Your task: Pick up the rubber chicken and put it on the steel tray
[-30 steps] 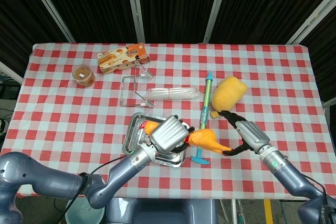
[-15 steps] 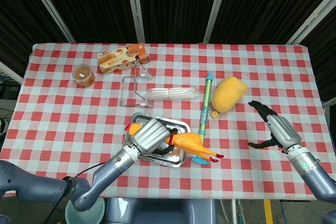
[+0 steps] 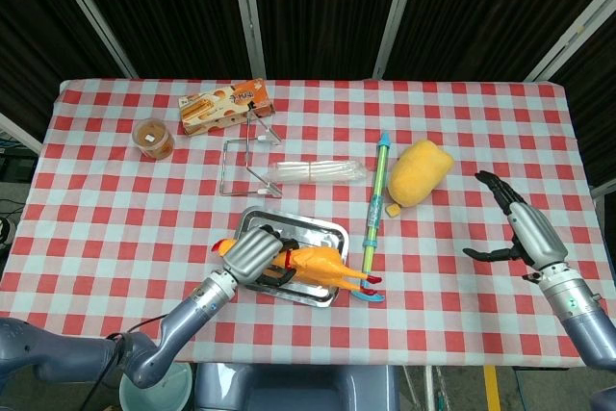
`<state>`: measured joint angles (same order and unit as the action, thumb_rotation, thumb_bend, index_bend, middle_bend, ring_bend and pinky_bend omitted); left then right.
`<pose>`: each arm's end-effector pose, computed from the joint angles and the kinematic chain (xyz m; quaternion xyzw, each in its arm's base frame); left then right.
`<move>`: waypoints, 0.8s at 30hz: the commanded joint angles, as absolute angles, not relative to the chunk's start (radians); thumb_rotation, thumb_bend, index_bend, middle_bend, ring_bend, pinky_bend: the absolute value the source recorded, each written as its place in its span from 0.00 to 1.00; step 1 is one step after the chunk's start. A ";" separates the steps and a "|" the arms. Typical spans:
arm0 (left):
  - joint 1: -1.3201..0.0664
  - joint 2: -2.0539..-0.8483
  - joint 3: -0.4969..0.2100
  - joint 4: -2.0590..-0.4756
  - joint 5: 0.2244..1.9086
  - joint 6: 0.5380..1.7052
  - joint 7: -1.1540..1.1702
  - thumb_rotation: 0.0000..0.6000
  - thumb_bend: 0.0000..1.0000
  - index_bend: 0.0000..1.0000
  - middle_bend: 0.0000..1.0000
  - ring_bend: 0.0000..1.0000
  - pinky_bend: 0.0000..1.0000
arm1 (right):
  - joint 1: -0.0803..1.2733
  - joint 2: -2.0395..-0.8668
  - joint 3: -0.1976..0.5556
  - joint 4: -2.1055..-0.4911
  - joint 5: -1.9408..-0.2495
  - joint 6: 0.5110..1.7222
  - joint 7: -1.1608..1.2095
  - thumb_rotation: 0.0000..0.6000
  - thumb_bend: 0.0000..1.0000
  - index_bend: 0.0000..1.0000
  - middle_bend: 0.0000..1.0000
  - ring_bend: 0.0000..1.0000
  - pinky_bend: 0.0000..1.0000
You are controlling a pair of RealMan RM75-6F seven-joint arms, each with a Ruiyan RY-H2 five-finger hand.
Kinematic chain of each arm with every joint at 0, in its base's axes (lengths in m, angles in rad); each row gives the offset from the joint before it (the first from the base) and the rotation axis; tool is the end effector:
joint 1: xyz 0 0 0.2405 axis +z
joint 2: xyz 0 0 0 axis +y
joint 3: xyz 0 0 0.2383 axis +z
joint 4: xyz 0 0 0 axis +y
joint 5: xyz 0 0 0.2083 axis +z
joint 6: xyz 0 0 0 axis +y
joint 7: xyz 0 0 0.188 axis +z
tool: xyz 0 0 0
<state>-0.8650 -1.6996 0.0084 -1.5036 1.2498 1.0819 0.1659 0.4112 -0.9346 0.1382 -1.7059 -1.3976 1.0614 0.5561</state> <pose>-0.0572 0.3062 -0.0907 -0.7792 -0.3732 -0.4297 0.2625 -0.2363 -0.3230 0.1528 0.5708 -0.5498 0.4661 0.3932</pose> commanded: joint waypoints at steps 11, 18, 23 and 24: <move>-0.801 -1.589 0.017 -1.599 1.232 1.064 0.232 1.00 0.07 0.00 0.00 0.00 0.00 | 0.399 -0.959 0.142 -1.673 -1.396 1.076 0.592 1.00 0.08 0.00 0.00 0.00 0.09; -0.737 -1.481 -0.013 -1.703 1.234 1.161 0.246 1.00 0.05 0.00 0.01 0.00 0.00 | 0.381 -0.978 0.138 -1.646 -1.403 1.104 0.619 1.00 0.08 0.00 0.00 0.00 0.09; -0.644 -1.353 0.002 -1.753 1.285 1.298 0.251 1.00 0.05 0.00 0.03 0.00 0.00 | 0.348 -1.005 0.133 -1.606 -1.414 1.170 0.581 1.00 0.16 0.00 0.00 0.00 0.09; -0.622 -1.322 0.010 -1.762 1.290 1.324 0.258 1.00 0.05 0.00 0.03 0.00 0.00 | 0.340 -1.014 0.131 -1.595 -1.418 1.190 0.561 1.00 0.16 0.00 0.00 0.00 0.09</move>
